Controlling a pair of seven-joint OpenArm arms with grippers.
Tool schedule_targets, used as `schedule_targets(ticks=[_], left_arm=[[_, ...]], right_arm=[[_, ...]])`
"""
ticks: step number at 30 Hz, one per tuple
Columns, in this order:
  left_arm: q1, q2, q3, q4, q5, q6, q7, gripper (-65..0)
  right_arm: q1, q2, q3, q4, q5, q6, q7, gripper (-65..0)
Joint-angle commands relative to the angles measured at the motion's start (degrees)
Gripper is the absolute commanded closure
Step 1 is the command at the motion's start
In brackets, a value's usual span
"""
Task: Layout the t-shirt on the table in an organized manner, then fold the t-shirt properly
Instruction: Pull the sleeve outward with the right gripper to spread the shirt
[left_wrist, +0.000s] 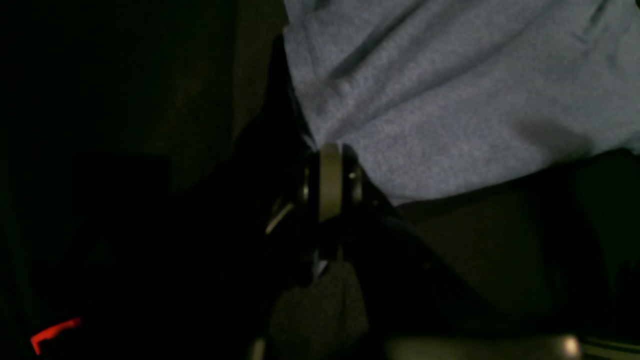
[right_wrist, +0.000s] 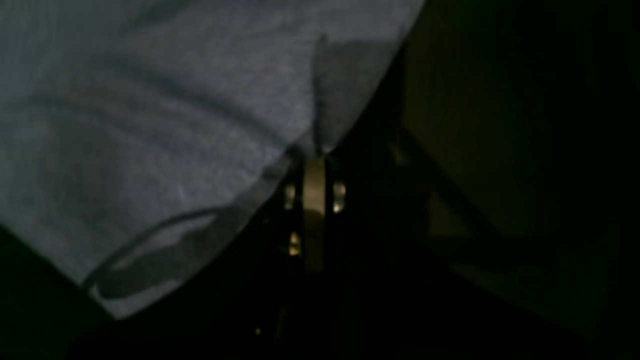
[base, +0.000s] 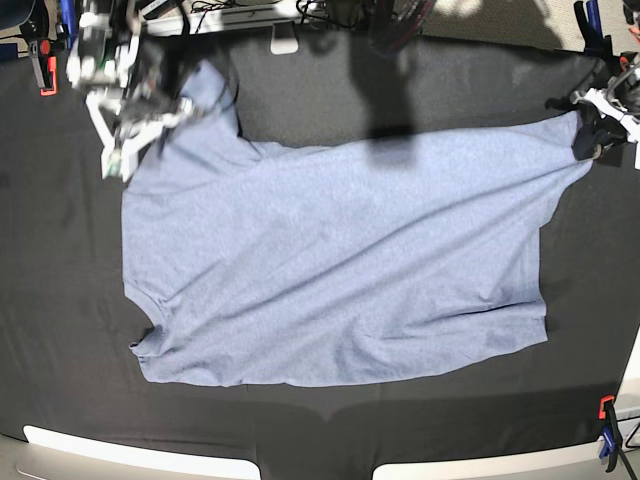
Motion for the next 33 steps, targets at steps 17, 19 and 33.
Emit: schedule_targets(ticks=[17,19,33], left_arm=[[3.28,-0.98,-0.46,0.94,-5.55,-0.34,6.91,0.0],[3.98,-0.98,-0.46,0.94,-5.90,-0.34,6.93,0.0],[3.19,-1.14,-0.44,0.94,-7.19,-0.34,6.10,-12.7]], right_arm=[[-16.85,0.17,11.74,17.03,-0.94,0.31,-1.46,0.0],[-18.58,0.17,13.20,18.34,0.42,0.31,-1.29,0.0],[-16.37,0.17,14.62,18.29,12.11,1.79,7.98,-36.7]])
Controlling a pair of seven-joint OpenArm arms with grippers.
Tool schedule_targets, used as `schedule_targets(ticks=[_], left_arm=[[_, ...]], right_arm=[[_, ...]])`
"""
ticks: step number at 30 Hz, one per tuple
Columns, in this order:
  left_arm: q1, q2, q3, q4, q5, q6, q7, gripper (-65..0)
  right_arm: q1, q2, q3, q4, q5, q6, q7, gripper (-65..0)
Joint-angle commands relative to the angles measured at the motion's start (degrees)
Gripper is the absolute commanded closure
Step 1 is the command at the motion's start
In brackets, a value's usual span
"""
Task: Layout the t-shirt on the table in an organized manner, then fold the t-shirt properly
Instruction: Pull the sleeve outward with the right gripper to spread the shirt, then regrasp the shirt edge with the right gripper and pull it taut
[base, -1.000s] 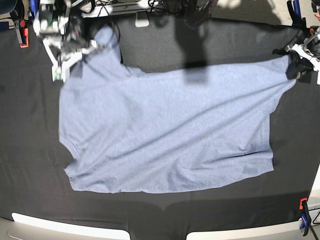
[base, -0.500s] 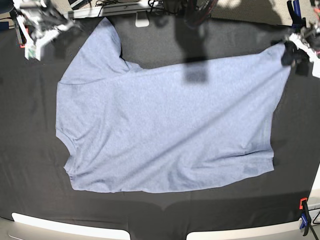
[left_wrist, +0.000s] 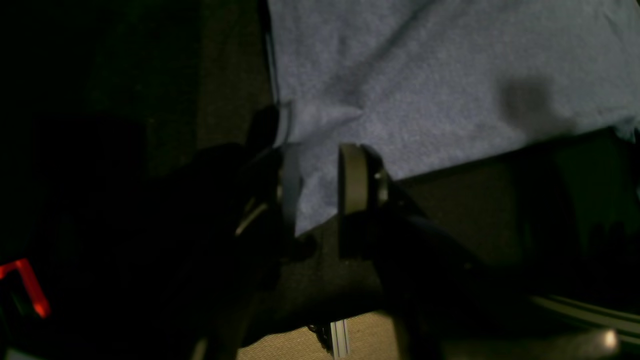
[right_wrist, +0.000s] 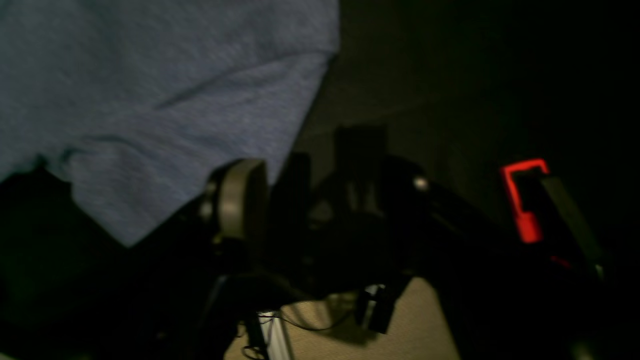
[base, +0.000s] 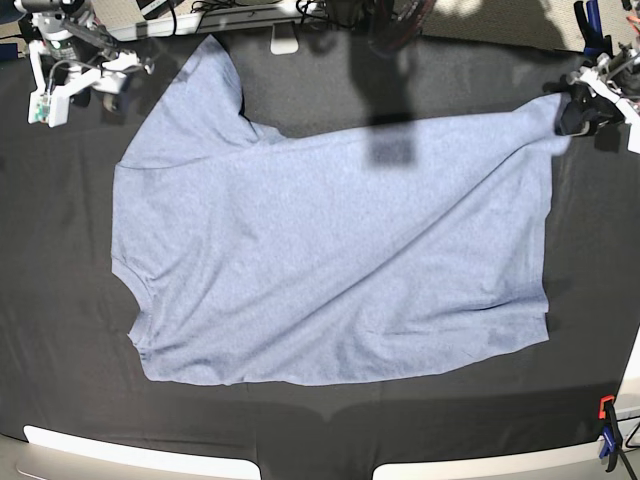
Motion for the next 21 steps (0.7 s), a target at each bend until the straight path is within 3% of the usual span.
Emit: schedule_targets(ticks=[1,5,15,21], left_arm=[[0.02,-0.98,-0.44,0.94,-1.53,-0.34,-1.14,-12.7],[0.02,-0.98,-0.44,0.94,-1.51,-0.34,-1.14,-12.7],[0.02,-0.98,-0.44,0.94,-1.53,-0.34,-1.14,-12.7],[0.02,-0.98,-0.44,0.94,-1.53,-0.34,-1.16,-12.7]], right_arm=[[0.81,0.33,0.31,0.42,0.07,0.28,0.55,-36.7],[4.85,0.33,0.33,-2.60,-0.13,-0.15,-0.76,-36.6],[16.59,0.50,0.37,-14.53,-9.07,-1.68,-0.31,-36.6],[22.45,0.48,0.35,-21.20,-7.93,-1.77,-0.15,-36.6]])
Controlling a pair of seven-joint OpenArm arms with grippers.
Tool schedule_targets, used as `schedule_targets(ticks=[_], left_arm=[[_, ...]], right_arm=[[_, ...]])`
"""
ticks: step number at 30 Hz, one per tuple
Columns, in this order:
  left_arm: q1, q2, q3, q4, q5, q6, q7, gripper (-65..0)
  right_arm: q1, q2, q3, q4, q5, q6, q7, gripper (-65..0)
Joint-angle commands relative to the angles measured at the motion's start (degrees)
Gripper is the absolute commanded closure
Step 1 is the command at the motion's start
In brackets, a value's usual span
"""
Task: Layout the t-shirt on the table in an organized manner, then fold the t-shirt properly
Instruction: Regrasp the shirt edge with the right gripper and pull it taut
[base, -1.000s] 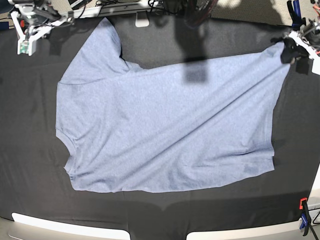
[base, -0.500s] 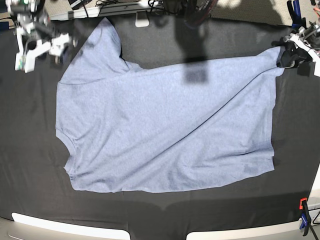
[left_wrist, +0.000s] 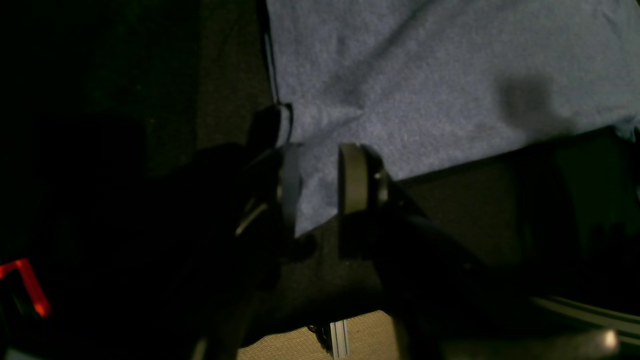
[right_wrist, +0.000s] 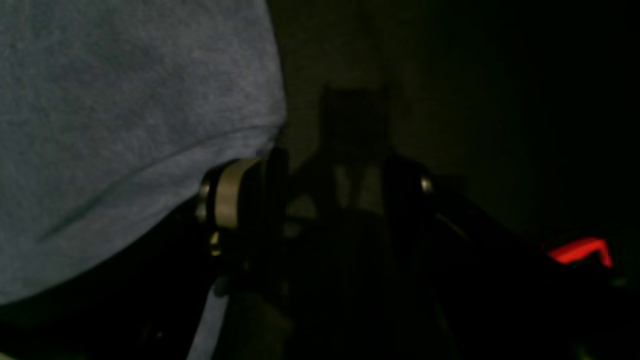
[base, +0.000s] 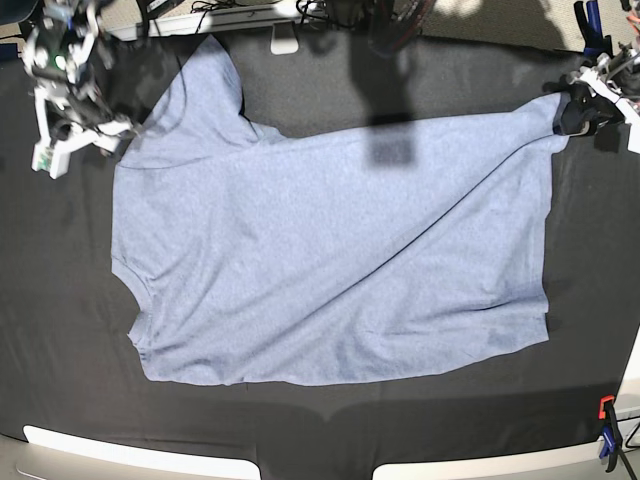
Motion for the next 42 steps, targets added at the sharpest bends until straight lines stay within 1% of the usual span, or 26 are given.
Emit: schedule_targets(ticks=[1,4,5,9,12,16,19,24,27,30,32,33,36,37,40,42], left_arm=[[0.02,-0.96,-0.44,0.94,-1.53,-0.34,-1.16,-12.7],[0.02,-0.96,-0.44,0.94,-1.53,-0.34,-1.16,-12.7],[0.02,-0.96,-0.44,0.94,-1.53,-0.34,-1.16,-12.7],[0.02,-0.94,-0.44,0.94,-1.53,-0.34,-1.16,-12.7],[0.02,-0.94,-0.44,0.94,-1.53,-0.34,-1.16,-12.7],[0.02,-0.94,-0.44,0.94,-1.53,-0.34,-1.16,-12.7],[0.02,-0.94,-0.44,0.94,-1.51,-0.34,-1.16,-12.7],[0.02,-0.94,-0.44,0.94,-1.51,-0.34,-1.16,-12.7],[0.02,-0.94,-0.44,0.94,-1.51,-0.34,-1.16,-12.7],[0.04,-0.94,-0.44,0.94,-1.42,-0.34,-1.14,-12.7],[0.04,-0.94,-0.44,0.94,-1.27,-0.34,-0.96,-12.7],[0.04,-0.94,-0.44,0.94,-1.27,-0.34,-0.57,-12.7],[0.07,-0.94,-0.46,0.94,-1.31,-0.34,1.60,-12.7],[0.20,-0.96,-0.46,0.94,-1.31,-0.34,2.03,-12.7],[0.98,-0.96,-0.63,0.94,-1.33,-0.34,2.29,-13.6],[1.66,-0.94,-0.66,0.94,-1.31,-0.34,2.32,-17.4]], right_arm=[[1.25,0.55,0.28,0.17,1.42,0.31,0.74,-36.6],[2.91,0.50,0.22,-1.33,6.56,3.52,-1.57,-36.6],[3.26,0.39,0.22,-1.70,7.87,4.11,-2.23,-36.6],[3.41,0.33,0.22,-2.10,10.97,4.85,-3.82,-36.6],[3.41,0.20,0.22,-2.10,13.35,6.36,-5.51,-36.4],[3.39,0.04,-0.11,-2.10,15.43,6.82,-8.46,-35.5],[3.39,0.02,-0.85,-2.10,15.72,6.82,-10.60,-35.0],[3.41,0.02,-3.13,-2.10,15.76,6.80,-10.78,-35.0],[3.39,0.02,-5.97,-2.10,15.74,6.80,-11.47,-34.4],[3.39,0.02,-9.51,-2.10,14.25,6.73,-11.63,-29.2],[3.41,0.02,-11.26,-2.10,11.78,6.43,-11.63,-23.2],[3.39,0.02,-11.72,-2.10,10.56,6.40,-11.63,-19.0],[3.39,0.07,-11.65,-2.08,7.21,6.40,-11.65,-0.9],[3.39,0.04,-11.41,-2.05,6.08,6.43,-11.65,0.0],[3.37,0.07,-10.47,-2.03,3.10,6.43,-11.65,0.0],[3.37,0.07,-9.51,-2.03,1.77,6.43,-11.61,0.0]])
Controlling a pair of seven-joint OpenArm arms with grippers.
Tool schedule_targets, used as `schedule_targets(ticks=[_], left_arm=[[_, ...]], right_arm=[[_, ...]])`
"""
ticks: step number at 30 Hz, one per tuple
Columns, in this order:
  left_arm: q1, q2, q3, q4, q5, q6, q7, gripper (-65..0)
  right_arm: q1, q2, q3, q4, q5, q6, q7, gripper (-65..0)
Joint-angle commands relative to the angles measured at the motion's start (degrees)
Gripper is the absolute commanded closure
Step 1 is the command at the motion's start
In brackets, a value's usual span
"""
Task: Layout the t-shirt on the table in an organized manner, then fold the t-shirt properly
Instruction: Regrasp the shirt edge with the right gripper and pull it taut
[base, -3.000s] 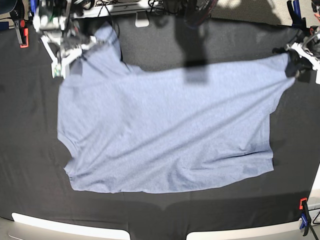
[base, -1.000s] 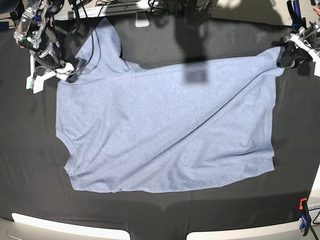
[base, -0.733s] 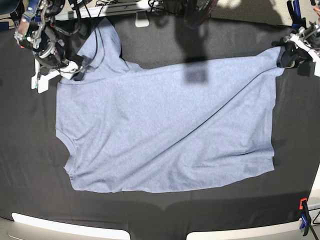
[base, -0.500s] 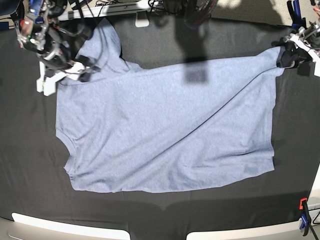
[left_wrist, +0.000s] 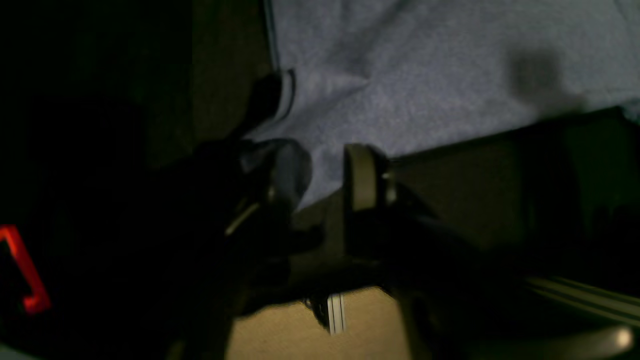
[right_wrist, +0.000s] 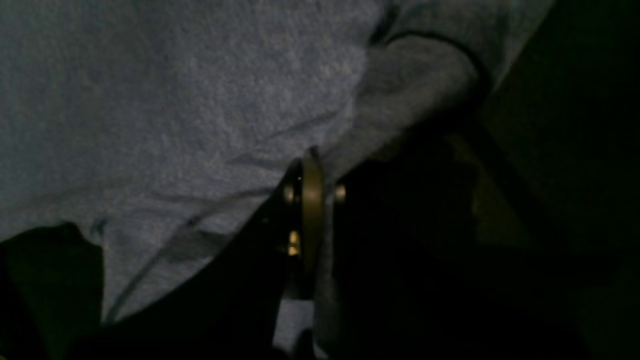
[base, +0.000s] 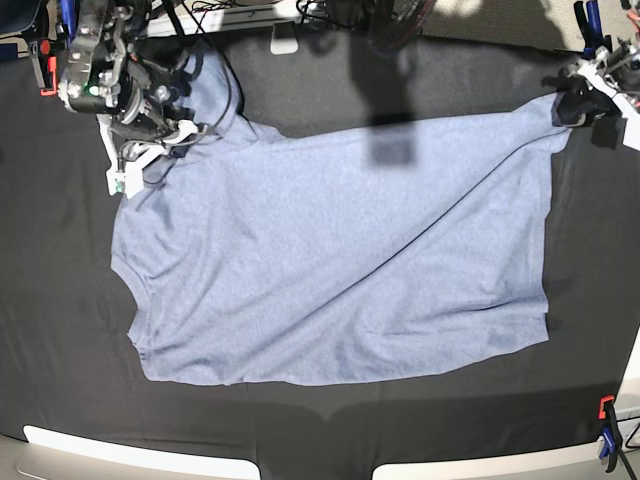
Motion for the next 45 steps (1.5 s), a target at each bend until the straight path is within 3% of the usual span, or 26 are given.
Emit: schedule_targets(ticks=[1,5,12,18,26,28,31,32,36,41,45], left_arm=[[0.76,-0.98,-0.63,0.94,-1.25,-0.34,-0.90,-19.8],[1.70,-0.79,-0.63,0.94,-1.97,-0.34,-0.92,-24.2],[1.53,0.79,-0.48,0.83,-2.51,-0.34,-3.78,-24.2],[1.55,4.17,-0.46,-1.90,2.80,-0.34,-3.93,-24.2],[1.36,4.31,-0.46,-7.30,2.91,-0.34,-5.01,-24.1],[1.33,4.28,-0.46,-7.48,1.42,-0.34,-4.98,-20.6],[1.31,4.31,-0.46,-7.48,-1.20,-0.34,-5.01,-2.8],[1.29,4.28,-0.46,-7.48,-1.42,-0.34,-5.01,0.0],[1.38,4.28,-0.48,-7.45,-2.10,-0.34,-4.66,0.0],[1.40,3.28,-0.59,-7.41,-9.79,-0.34,-1.20,0.0],[1.40,2.69,-0.59,-7.43,-9.77,-0.34,-0.92,0.0]], right_arm=[[-0.07,0.68,1.03,0.46,-2.73,-0.50,-0.79,0.0],[-0.04,0.68,2.86,0.46,-2.73,-0.48,-0.81,0.0],[-0.04,0.81,3.13,0.46,-2.29,-0.44,-0.81,0.0],[-0.04,0.81,3.13,0.46,-2.32,-0.44,-0.81,0.0],[-0.07,0.81,3.13,0.46,-2.25,0.24,-0.83,0.0],[-0.07,0.81,3.13,0.46,-2.27,0.24,-0.83,0.0],[-0.07,0.81,3.13,0.46,-2.27,0.24,-0.85,0.0],[-0.07,0.81,3.13,0.46,-2.27,0.26,-0.92,0.0],[-0.24,0.83,3.13,0.50,-2.29,0.31,-1.51,0.0],[-0.63,0.85,3.15,0.81,-2.34,1.31,-3.41,0.0],[-4.15,0.83,3.21,4.35,-2.32,1.42,-3.15,0.0]])
